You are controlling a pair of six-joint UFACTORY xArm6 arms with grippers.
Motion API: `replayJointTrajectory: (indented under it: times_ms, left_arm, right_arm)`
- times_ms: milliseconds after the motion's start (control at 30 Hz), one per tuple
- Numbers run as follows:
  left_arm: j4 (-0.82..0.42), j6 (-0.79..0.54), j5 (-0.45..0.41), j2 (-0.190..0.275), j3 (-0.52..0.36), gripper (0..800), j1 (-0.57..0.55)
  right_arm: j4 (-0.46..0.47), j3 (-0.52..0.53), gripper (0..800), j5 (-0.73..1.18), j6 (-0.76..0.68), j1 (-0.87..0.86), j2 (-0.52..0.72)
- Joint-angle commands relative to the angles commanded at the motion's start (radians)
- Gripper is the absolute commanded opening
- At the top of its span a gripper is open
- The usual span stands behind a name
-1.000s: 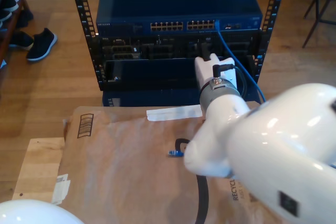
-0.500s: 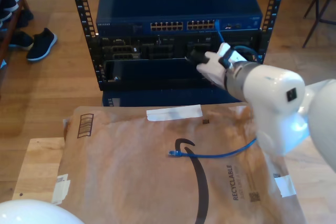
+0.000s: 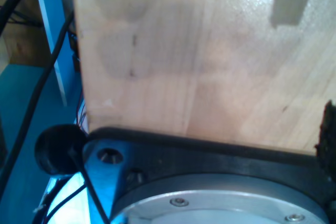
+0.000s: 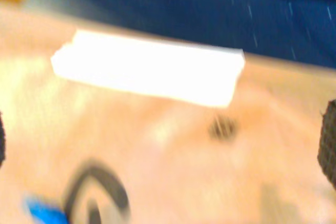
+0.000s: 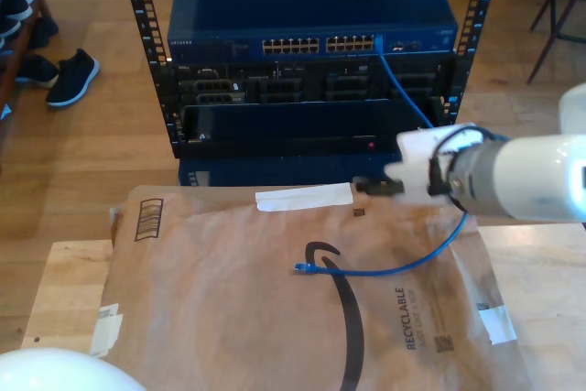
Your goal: Grab the cable and plug it in
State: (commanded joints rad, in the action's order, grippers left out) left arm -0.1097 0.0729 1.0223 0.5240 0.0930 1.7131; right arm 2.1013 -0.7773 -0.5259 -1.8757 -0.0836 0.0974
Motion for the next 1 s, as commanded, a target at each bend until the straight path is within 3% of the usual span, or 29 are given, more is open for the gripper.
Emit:
replayJointTrajectory:
  times_ms: [167, 267, 433, 700, 833, 1000]
  left_arm:
    - [-0.002, 0.000, 0.000, 0.000, 0.000, 799, 0.000]
    - [0.000, 0.000, 0.000, 0.000, 0.000, 799, 0.000]
    - [-0.002, 0.000, 0.000, 0.000, 0.000, 799, 0.000]
    - [-0.002, 0.000, 0.000, 0.000, 0.000, 799, 0.000]
    - [0.000, 0.000, 0.000, 0.000, 0.000, 799, 0.000]
    - [0.000, 0.000, 0.000, 0.000, 0.000, 799, 0.000]
  right_arm:
    - [0.376, -0.049, 798, -0.275, -0.377, -0.084, 0.087]
    - [0.496, -0.058, 798, -0.376, -0.595, -0.147, 0.138]
    - [0.697, -0.023, 798, -0.511, -0.835, -0.316, 0.235]
    - [0.856, 0.069, 798, -0.738, -1.074, -0.643, 0.318]
    - [1.002, 0.127, 798, -0.741, -1.197, -0.715, 0.318]
    - [0.970, 0.121, 798, -0.721, -1.241, -0.720, 0.315]
